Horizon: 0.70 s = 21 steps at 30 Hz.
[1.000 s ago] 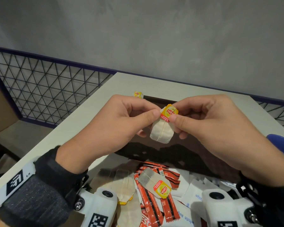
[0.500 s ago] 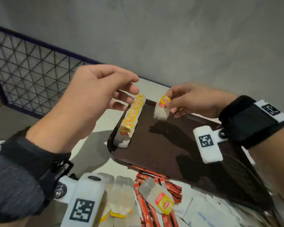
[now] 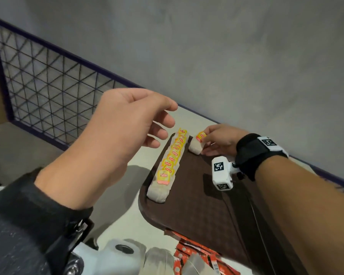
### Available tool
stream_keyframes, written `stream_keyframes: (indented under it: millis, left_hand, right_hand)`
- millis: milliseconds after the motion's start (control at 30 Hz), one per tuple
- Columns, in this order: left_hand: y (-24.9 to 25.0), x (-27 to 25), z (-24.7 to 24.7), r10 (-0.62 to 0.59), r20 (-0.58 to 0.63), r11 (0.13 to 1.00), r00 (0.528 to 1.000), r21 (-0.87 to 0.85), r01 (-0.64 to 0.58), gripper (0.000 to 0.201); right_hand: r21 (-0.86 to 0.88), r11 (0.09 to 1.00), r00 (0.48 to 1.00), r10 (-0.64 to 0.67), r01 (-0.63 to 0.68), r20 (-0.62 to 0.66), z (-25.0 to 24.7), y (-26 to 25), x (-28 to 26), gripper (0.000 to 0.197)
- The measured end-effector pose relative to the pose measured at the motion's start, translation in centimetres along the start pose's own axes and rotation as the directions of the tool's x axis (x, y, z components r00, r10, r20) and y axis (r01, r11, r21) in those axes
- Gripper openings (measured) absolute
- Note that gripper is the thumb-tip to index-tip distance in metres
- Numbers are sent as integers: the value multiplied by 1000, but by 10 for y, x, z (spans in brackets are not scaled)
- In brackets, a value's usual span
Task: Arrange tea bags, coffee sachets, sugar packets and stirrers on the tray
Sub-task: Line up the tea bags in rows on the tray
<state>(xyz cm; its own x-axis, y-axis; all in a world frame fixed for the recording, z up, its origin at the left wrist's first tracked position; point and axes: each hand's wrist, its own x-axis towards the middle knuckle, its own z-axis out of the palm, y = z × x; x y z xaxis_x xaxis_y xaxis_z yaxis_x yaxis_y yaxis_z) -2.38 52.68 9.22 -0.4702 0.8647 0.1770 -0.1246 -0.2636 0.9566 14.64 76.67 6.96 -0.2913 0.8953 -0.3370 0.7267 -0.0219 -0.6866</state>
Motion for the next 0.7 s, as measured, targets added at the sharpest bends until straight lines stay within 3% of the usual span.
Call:
stream_keyframes:
  millis: [200, 367, 700]
  left_hand:
    - [0, 1, 0, -13, -3, 1000, 1000, -3, 13, 13]
    - [0, 2, -1, -4, -15, 1000, 1000, 2, 4, 13]
    - [-2, 0, 2, -7, 9, 1000, 1000, 5, 7, 13]
  right_hand:
    - [-51, 999, 997, 17, -21, -73, 8, -9, 11, 13]
    - [-133, 990, 995, 26, -39, -96, 12, -17, 13, 21]
    - [-21, 998, 995, 65, -67, -78, 18, -13, 7, 44]
